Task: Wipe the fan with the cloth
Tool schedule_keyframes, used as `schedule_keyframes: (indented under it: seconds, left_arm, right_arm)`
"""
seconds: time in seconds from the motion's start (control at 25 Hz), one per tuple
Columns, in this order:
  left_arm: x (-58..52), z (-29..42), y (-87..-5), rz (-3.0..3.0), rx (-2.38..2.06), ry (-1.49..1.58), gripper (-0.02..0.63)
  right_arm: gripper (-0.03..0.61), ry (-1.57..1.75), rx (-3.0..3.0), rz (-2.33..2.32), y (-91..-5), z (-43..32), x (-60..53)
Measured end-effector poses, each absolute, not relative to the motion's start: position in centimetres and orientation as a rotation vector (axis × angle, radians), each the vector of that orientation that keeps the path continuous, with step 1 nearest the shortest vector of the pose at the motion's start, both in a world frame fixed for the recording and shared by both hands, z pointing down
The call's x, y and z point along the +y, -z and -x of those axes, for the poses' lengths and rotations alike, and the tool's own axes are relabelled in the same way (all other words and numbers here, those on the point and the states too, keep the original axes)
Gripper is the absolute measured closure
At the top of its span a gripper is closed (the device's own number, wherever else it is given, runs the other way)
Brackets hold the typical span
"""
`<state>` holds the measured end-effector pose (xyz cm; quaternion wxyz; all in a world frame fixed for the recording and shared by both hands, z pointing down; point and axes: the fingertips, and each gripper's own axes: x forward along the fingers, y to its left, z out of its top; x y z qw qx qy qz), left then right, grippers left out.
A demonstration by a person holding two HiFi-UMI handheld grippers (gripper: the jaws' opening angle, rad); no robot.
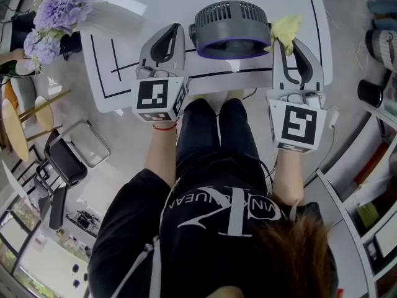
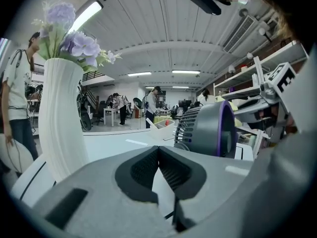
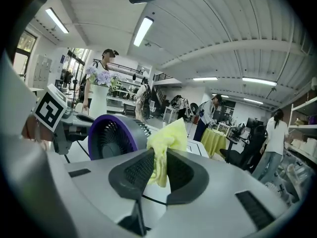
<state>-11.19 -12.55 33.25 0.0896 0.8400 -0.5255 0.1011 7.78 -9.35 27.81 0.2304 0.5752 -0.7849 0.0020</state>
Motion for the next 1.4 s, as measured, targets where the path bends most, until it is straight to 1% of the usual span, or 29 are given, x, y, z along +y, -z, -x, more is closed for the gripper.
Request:
schedule_keyframes:
  seconds: [0.48, 0.64, 1.0, 1.24, 1.4]
  left_arm:
    - [-12.8, 10.9, -34.7, -2.480, -1.570, -0.342, 0.609]
    - [-12.8, 11.0, -34.9, -2.473, -1.567, -0.344, 0.609]
    - [-12.9, 11.5, -34.2, -2.486, -1.583, -0.350, 0.609]
    - [-12.7, 12.1, -33.4, -2.501, -1.595, -0.374, 0.609]
    - [-12.7, 13.1, -33.4, -2.490, -1.602, -0.354, 0.609]
  right_arm:
    - [0.514, -0.165, -2.192, -1.557, -31.6, -8.7, -9.6]
    - [0.512, -0.179, -2.213, -1.540, -31.5, -9.1, -9.8]
    - [0.512, 0.016, -2.281, -1.497, -26.2, -6.4, -11.3]
    - [0.512, 0.207, -2.336, -1.329, -23.4, -1.7, -12.3]
    - [0.512, 0.265, -2.349, -1.230, -22.9, 1.9, -12.8]
